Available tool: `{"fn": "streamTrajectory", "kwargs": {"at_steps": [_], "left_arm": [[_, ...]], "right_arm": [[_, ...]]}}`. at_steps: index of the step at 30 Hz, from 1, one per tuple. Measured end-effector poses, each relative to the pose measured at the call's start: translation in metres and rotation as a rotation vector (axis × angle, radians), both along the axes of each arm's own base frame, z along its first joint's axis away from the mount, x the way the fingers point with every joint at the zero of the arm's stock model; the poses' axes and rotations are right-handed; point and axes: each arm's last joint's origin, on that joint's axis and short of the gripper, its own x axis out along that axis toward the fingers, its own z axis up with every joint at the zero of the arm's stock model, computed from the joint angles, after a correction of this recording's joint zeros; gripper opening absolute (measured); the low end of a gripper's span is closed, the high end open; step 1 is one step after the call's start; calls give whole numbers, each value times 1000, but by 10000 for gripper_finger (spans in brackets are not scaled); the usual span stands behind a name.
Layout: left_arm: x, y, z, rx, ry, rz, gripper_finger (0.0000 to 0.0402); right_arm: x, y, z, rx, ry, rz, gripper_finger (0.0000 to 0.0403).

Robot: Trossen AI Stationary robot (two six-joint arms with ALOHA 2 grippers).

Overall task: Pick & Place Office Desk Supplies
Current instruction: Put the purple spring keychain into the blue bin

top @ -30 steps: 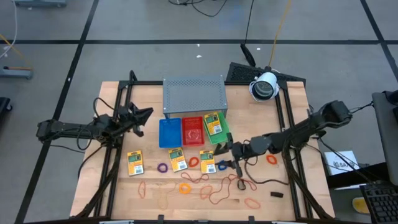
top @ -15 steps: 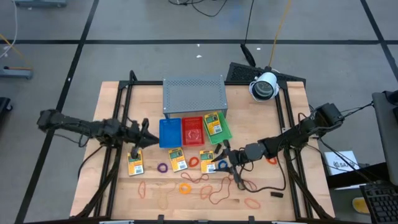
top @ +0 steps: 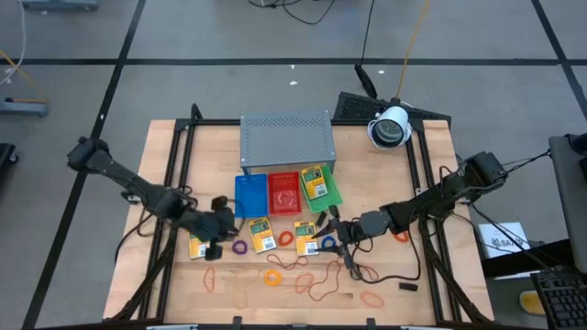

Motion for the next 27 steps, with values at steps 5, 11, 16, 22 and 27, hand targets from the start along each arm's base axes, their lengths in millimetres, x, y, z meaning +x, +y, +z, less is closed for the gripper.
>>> {"fn": "streamTrajectory", "kwargs": {"at_steps": [5, 11, 16, 22, 27], "left_arm": [[18, -13, -13, 21, -7, -39, 51], [17, -12, -37, 61, 189, 3, 51], [10, -9, -42, -13, 293, 163, 51], [9, -8, -41, 17, 286, 159, 52], [8, -6, -42, -5, 312, 232, 60]], "right_arm": [[0, -1, 0, 5, -1, -3, 160], [1, -1, 0, -20, -8, -5, 160], [2, -6, 0, -65, -20, -57, 160], [3, -10, 0, -58, -16, -68, 160], [3, -10, -1, -57, 0, -69, 160]]}}
